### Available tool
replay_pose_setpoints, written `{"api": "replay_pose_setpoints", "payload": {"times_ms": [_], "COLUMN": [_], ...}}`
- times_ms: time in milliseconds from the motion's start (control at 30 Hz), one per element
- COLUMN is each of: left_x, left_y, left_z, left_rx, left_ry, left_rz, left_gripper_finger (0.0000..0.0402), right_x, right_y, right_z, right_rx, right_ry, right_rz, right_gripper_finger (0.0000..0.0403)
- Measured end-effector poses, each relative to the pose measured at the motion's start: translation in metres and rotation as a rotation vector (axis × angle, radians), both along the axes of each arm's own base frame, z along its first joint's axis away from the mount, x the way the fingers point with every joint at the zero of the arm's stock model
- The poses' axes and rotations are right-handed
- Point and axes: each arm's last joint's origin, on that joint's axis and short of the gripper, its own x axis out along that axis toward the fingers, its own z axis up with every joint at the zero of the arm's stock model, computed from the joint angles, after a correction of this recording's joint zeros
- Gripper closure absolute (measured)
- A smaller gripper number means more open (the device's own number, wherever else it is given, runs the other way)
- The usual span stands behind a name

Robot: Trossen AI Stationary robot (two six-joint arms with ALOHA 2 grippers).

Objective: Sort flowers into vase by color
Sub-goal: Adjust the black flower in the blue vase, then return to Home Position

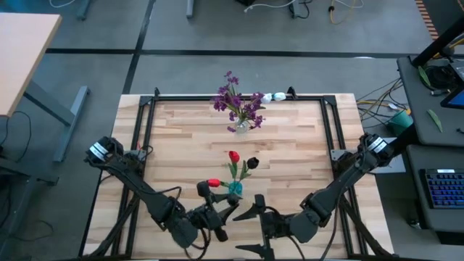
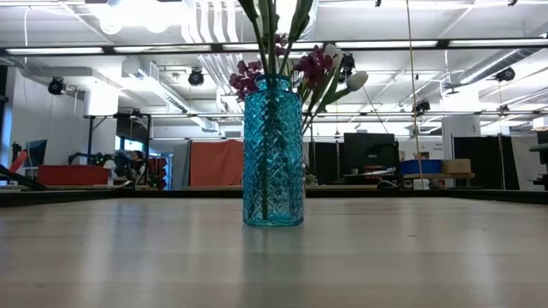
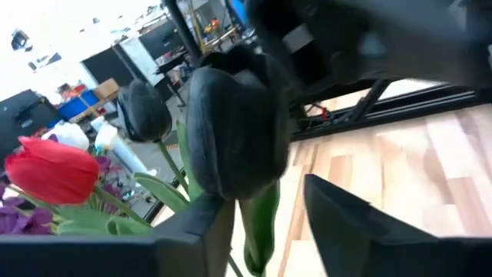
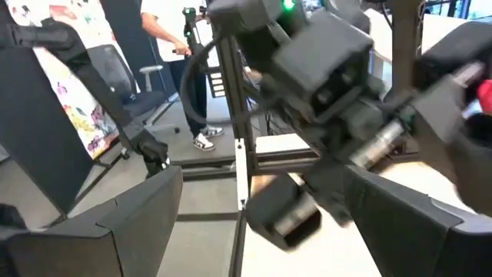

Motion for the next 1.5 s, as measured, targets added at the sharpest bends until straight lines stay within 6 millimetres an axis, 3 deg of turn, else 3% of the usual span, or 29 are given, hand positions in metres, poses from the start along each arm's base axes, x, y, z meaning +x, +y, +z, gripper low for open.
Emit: {"api": "replay_pose_setpoints", "payload": {"times_ms": [200, 400, 600, 767, 1033, 1500], "left_x": [-0.017, -0.027, -0.014, -0.005, -0.005, -0.033], "left_y": [-0.015, -0.024, -0.014, 0.0, 0.001, -0.024], "left_z": [0.016, 0.022, 0.013, 0.014, 0.013, 0.005], "left_rx": [0.054, 0.142, 0.051, 0.003, -0.019, 0.098], "left_ry": [-0.023, -0.002, -0.002, -0.04, -0.048, 0.011], "left_rz": [0.04, 0.084, -0.008, 0.089, 0.094, 0.093], "left_gripper_finger": [0.0203, 0.0174, 0.0171, 0.017, 0.017, 0.017], "right_x": [-0.007, -0.011, -0.012, -0.013, -0.014, -0.015], "right_y": [-0.002, -0.004, -0.002, -0.001, -0.006, -0.007], "right_z": [0.007, 0.014, 0.013, 0.01, 0.001, -0.009], "right_rx": [-0.073, -0.119, -0.122, -0.112, -0.17, -0.201], "right_ry": [0.006, -0.017, -0.014, 0.009, 0.078, 0.155], "right_rz": [0.013, 0.022, 0.028, 0.028, -0.085, -0.082], "right_gripper_finger": [0.0055, 0.0055, 0.0055, 0.0055, 0.0055, 0.0055]}}
